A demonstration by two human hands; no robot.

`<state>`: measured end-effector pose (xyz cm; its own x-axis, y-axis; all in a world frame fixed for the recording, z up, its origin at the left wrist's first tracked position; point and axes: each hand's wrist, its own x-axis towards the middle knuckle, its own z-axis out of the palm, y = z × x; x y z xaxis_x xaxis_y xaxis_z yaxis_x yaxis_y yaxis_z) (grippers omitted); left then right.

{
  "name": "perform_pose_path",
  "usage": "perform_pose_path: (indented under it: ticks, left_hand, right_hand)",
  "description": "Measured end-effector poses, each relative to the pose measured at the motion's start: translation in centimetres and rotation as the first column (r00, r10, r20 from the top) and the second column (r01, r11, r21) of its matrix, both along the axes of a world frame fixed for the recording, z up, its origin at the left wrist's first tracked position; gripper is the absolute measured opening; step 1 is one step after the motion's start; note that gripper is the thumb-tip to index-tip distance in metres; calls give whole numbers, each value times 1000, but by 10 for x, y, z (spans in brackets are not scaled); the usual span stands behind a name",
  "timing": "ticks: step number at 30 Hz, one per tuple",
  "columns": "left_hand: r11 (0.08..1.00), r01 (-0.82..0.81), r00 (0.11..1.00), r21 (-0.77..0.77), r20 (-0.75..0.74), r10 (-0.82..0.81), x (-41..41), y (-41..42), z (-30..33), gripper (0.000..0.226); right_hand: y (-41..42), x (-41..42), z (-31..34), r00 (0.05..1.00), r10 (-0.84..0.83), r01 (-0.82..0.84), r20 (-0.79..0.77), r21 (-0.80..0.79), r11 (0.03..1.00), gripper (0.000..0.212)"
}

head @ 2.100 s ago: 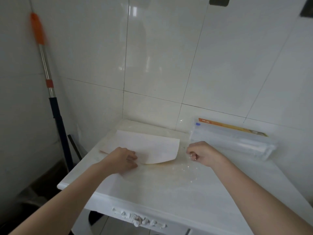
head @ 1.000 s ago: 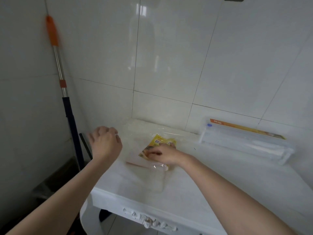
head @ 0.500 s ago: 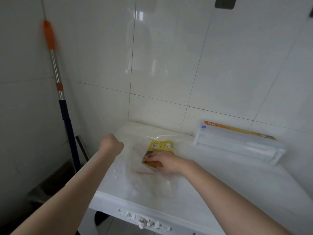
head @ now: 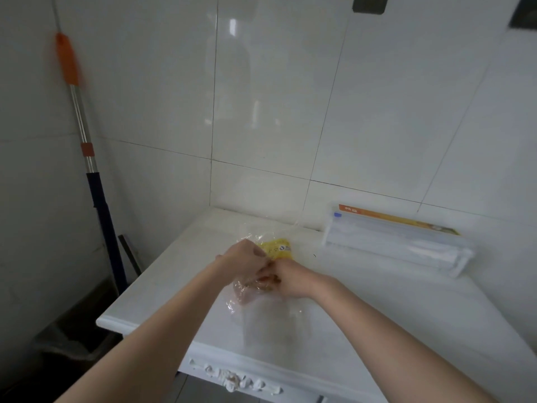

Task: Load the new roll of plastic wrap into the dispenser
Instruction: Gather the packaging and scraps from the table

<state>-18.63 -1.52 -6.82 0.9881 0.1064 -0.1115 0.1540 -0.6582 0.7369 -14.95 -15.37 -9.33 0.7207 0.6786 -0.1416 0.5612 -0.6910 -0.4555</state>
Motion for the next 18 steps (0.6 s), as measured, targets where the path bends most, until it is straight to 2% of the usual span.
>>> perform_pose_path:
  ticks: [1,3,5,7,9,11,12,14,16,18]
  left_hand:
    - [999,31,999,-28,-19,-32,-1,0,-2,30]
    - [997,83,995,-2,-53,-83,-8,-2,-2,47]
    - [987,142,988,79,-72,-136,-16,-6,2,53]
    - [960,235,968,152,-127,-217,-24,-7,7,54]
    - [911,363,926,197,-181,-330,-31,-7,12,50]
    - [841,502,860,202,-221,-460,-37,-8,18,53]
    - [813,557,822,172,-255,-509,-39,-9,21,59]
    - [797,597,775,87,-317,-546,-37,-12,27,64]
    - [803,595,754,23,-363,-548,-36,-12,32,43]
    - [809,570,748,-144,-317,-583,-36,-8,29,18]
  right_hand:
    - [-6,0,2,1000,-31,31,6,22,999,27]
    - [-19,1,8,990,-81,71,118,86,994,21]
    - [-36,2,19,958,-174,128,229,202,971,22]
    - [-54,6,23,935,-183,117,303,224,968,28]
    - [-71,8,25,905,-98,106,414,4,994,49]
    - [-87,8,24,924,-33,127,381,-225,966,70]
    - [-93,8,22,944,-7,103,331,-275,956,77]
    - [-100,7,15,969,50,33,243,-327,944,84]
    - [-101,8,10,972,67,14,227,-337,941,86]
    - [-100,7,12,974,56,18,221,-320,947,86]
